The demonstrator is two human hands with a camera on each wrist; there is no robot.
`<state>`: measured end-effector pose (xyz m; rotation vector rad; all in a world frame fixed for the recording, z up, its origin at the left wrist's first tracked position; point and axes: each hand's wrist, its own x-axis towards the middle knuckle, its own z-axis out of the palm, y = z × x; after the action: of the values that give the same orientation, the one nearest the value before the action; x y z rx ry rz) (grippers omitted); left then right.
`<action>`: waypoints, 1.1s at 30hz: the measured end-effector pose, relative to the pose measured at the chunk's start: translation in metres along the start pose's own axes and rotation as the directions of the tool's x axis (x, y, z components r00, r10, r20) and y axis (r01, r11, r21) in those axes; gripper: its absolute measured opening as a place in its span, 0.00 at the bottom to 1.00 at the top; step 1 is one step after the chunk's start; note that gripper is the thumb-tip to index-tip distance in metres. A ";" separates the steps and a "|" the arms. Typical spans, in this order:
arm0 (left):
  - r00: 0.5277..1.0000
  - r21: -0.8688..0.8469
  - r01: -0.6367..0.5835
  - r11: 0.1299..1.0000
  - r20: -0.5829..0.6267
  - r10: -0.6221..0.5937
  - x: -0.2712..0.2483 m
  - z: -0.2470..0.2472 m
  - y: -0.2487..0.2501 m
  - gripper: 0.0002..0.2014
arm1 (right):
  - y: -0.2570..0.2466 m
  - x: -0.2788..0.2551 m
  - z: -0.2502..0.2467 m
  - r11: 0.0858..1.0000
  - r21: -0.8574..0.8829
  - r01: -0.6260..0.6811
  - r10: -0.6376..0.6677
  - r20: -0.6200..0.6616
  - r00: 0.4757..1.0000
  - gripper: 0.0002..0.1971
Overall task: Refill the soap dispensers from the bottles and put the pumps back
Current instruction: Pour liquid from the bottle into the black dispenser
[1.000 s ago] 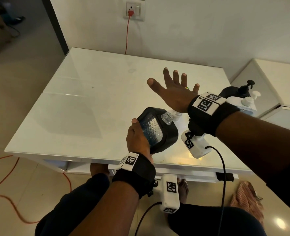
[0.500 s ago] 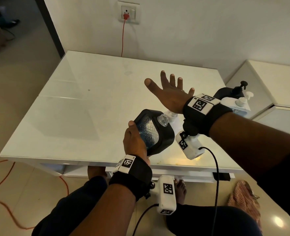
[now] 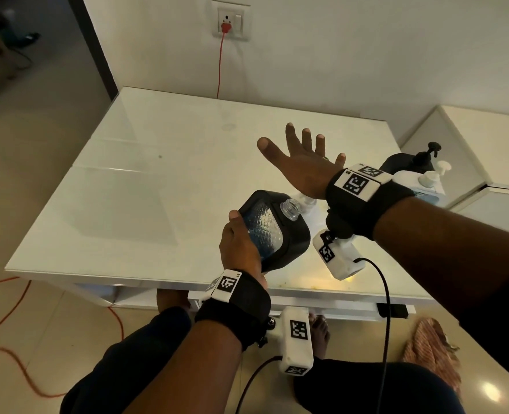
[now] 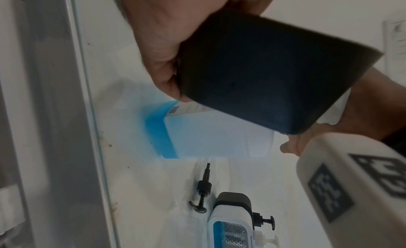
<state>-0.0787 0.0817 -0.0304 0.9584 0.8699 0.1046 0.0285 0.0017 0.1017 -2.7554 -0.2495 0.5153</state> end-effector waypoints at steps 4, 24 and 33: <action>1.000 0.019 -0.006 1.000 -0.001 0.006 0.002 0.000 -0.003 0.33 | 0.001 0.000 0.001 1.000 0.007 -0.001 0.001 -0.007 1.000 0.53; 1.000 0.031 -0.012 0.999 0.007 0.012 0.002 -0.001 -0.005 0.33 | 0.005 0.001 0.008 1.000 -0.003 -0.011 0.011 -0.006 1.000 0.55; 1.000 0.032 0.000 0.999 0.015 -0.001 -0.002 -0.001 0.000 0.36 | 0.002 0.000 0.002 0.998 -0.058 0.010 -0.010 0.005 1.000 0.53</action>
<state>-0.0808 0.0808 -0.0295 0.9876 0.8599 0.0832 0.0281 0.0003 0.0991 -2.8085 -0.2833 0.5205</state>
